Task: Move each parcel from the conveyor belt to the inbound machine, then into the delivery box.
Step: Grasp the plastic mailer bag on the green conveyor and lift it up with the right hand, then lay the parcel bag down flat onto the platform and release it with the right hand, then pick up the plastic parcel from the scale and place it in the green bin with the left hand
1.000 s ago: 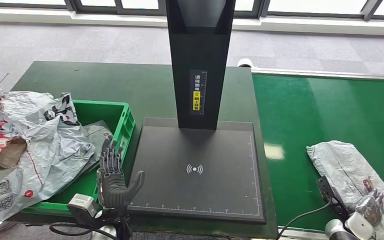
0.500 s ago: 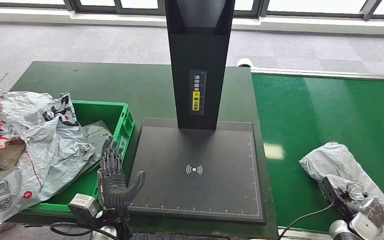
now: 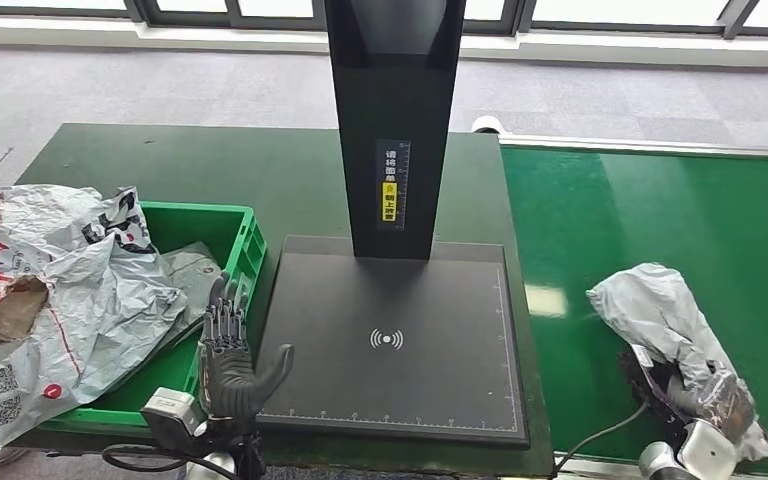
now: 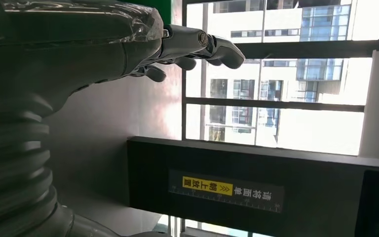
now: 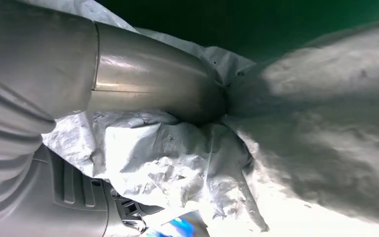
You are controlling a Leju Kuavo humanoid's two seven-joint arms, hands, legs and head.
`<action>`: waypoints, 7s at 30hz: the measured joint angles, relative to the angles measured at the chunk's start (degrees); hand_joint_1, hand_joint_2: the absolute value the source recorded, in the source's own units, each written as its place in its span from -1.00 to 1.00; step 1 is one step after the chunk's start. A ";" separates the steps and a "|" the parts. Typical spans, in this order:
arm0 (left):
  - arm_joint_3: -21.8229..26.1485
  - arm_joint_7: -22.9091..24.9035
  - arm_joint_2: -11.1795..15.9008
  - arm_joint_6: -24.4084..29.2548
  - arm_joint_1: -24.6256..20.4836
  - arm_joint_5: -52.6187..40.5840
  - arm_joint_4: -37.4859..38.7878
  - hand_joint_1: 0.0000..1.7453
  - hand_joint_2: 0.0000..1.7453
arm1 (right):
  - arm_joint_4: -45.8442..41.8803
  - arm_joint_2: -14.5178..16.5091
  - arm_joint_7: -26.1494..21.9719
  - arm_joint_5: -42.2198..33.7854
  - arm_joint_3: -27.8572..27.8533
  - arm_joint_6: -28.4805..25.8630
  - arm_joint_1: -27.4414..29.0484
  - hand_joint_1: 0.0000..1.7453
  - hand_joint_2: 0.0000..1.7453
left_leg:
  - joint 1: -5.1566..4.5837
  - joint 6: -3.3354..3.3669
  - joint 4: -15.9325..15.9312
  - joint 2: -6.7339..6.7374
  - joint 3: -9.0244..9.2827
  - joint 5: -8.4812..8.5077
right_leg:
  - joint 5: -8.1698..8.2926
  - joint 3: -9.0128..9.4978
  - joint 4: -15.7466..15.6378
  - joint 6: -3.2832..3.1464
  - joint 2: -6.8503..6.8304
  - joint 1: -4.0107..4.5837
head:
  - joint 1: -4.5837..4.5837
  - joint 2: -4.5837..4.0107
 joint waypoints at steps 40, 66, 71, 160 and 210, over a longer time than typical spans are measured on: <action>0.00 -0.01 -0.02 6.15 -0.36 -1.34 3.29 -1.00 1.00 | -31.01 21.30 -5.18 -0.79 53.85 -1.20 14.58 1.00 1.00 | 0.15 -0.36 -0.04 0.21 0.16 0.03 | -0.10 -0.44 0.17 -0.36 0.23 0.16 | -0.01 0.00; 0.00 -0.01 -0.04 6.95 -0.35 -4.08 3.43 -1.00 1.00 | -22.39 20.60 5.93 -0.01 44.70 -1.20 10.98 1.00 1.00 | 0.15 -0.36 -0.03 0.21 0.17 0.03 | -0.08 -0.45 0.18 -0.33 0.24 0.17 | -0.02 0.00; 0.00 -0.02 -0.04 7.14 -0.36 -4.26 3.47 -1.00 1.00 | -20.85 20.60 6.05 -0.01 44.32 -1.21 10.40 -0.44 1.00 | 0.16 -0.37 -0.03 0.21 0.17 0.03 | -0.09 -0.46 0.18 -0.34 0.24 0.17 | -0.01 0.00; -41.09 33.57 -5.04 17.42 -37.95 -27.32 56.34 -1.00 1.00 | -71.12 22.74 -34.72 -30.21 27.06 -1.21 19.76 -1.00 1.00 | 0.00 -0.29 0.01 0.37 0.22 0.03 | 0.13 -0.48 0.14 -0.13 0.54 -0.01 | -0.02 0.00; -40.42 56.37 2.55 35.97 -41.13 -74.34 46.36 1.00 1.00 | -72.13 22.74 -32.85 -28.79 25.14 -1.20 21.01 -1.00 1.00 | 0.01 -0.18 0.01 0.14 0.65 0.09 | 0.03 0.09 0.19 -0.11 0.25 -0.01 | 0.00 0.00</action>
